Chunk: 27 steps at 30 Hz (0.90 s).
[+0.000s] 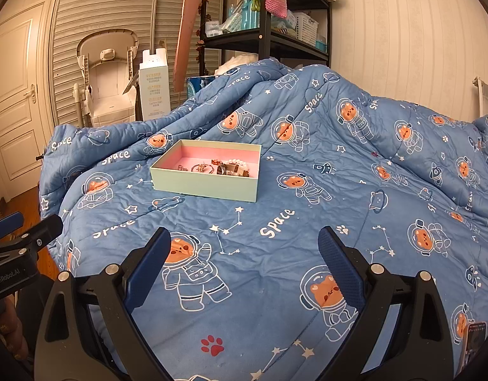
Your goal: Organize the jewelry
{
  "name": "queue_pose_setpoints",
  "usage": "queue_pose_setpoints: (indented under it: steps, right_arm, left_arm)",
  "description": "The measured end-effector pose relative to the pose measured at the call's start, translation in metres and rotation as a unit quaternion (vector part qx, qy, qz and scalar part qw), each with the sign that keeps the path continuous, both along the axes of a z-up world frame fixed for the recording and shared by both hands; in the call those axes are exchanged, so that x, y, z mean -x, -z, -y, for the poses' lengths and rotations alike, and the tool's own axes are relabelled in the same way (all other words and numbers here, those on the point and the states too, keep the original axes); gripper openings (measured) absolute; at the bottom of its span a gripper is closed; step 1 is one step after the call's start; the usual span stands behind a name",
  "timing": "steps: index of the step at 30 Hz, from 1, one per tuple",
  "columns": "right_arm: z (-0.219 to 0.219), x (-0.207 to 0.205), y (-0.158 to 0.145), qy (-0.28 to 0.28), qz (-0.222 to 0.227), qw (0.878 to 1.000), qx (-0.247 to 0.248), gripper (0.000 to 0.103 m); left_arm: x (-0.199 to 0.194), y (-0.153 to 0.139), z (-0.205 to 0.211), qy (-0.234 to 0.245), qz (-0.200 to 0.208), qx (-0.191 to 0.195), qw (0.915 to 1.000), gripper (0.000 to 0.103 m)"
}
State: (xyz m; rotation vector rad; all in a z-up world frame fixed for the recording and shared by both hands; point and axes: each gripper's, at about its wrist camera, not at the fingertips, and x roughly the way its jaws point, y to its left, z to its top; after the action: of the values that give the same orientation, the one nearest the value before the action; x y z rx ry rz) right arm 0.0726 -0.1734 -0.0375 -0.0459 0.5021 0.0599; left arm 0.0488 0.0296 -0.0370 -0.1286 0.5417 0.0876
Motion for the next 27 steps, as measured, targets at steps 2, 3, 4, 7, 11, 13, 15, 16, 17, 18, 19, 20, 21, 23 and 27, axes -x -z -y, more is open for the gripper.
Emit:
queue_pose_setpoints:
  steps: [2,3,4,7,11,13,15,16,17,18,19,20,21,23,27]
  right_arm:
    - [0.0000,0.0000,-0.0001,0.000,0.000,1.000,0.000,0.092]
    - [0.0001,-0.0001,0.0000,0.000,0.000,1.000,0.000,0.092]
    - [-0.0001,0.0000,0.0001,0.000,0.000,1.000,0.000,0.092]
    - [0.0000,-0.0002,0.0000,0.000,0.000,1.000,0.000,0.092]
    - [0.0002,-0.0004,-0.0002,0.000,0.001,1.000,0.000,0.092]
    - [0.0002,-0.0005,-0.0002,0.000,0.001,1.000,0.000,0.092]
    - [0.0002,-0.0004,-0.0003,0.000,0.001,1.000,0.000,0.092]
    - [0.0001,-0.0003,-0.0003,0.000,0.001,1.000,0.000,0.092]
    - [0.0001,-0.0003,-0.0003,0.000,0.001,1.000,0.000,0.092]
    - [0.0003,-0.0004,-0.0003,0.000,0.001,1.000,0.000,0.092]
    - [0.0002,-0.0003,-0.0004,0.000,0.001,1.000,0.000,0.092]
    - [0.0002,-0.0002,-0.0008,0.000,0.002,1.000,0.000,0.092]
    - [0.0002,0.0001,-0.0008,0.000,0.002,1.000,0.000,0.092]
    - [0.0008,0.0005,-0.0014,0.001,0.002,1.000,0.000,0.092]
    - [0.0019,0.0013,-0.0023,0.001,0.003,1.000,0.000,0.092]
  left_arm:
    - [-0.0001,0.0000,-0.0001,0.000,0.000,0.000,1.0000,0.096]
    - [0.0001,-0.0002,-0.0002,0.000,0.000,0.000,1.0000,0.096]
    - [0.0000,-0.0001,-0.0001,0.000,0.000,0.000,1.0000,0.096]
    - [0.0000,-0.0002,0.0002,0.000,0.000,-0.001,1.0000,0.096]
    - [0.0002,0.0004,0.0009,0.002,-0.001,-0.004,1.0000,0.096]
    - [0.0006,0.0006,0.0002,0.005,-0.001,-0.001,1.0000,0.096]
    - [0.0009,0.0007,-0.0003,0.005,0.000,0.000,1.0000,0.096]
    - [0.0010,0.0008,-0.0004,0.006,-0.001,0.000,1.0000,0.096]
    - [0.0012,0.0009,-0.0008,0.006,-0.001,0.001,1.0000,0.096]
    - [0.0010,0.0010,-0.0005,0.008,-0.001,0.003,1.0000,0.096]
    - [0.0013,0.0008,-0.0008,0.009,0.001,0.005,0.9999,0.096]
    - [0.0014,0.0006,-0.0010,0.009,0.001,0.006,0.9999,0.096]
    - [0.0011,0.0005,-0.0011,0.008,0.001,0.005,1.0000,0.096]
    - [0.0009,0.0007,-0.0009,0.008,0.001,0.006,0.9999,0.096]
    - [-0.0009,0.0011,0.0016,0.009,-0.005,-0.002,0.9999,0.096]
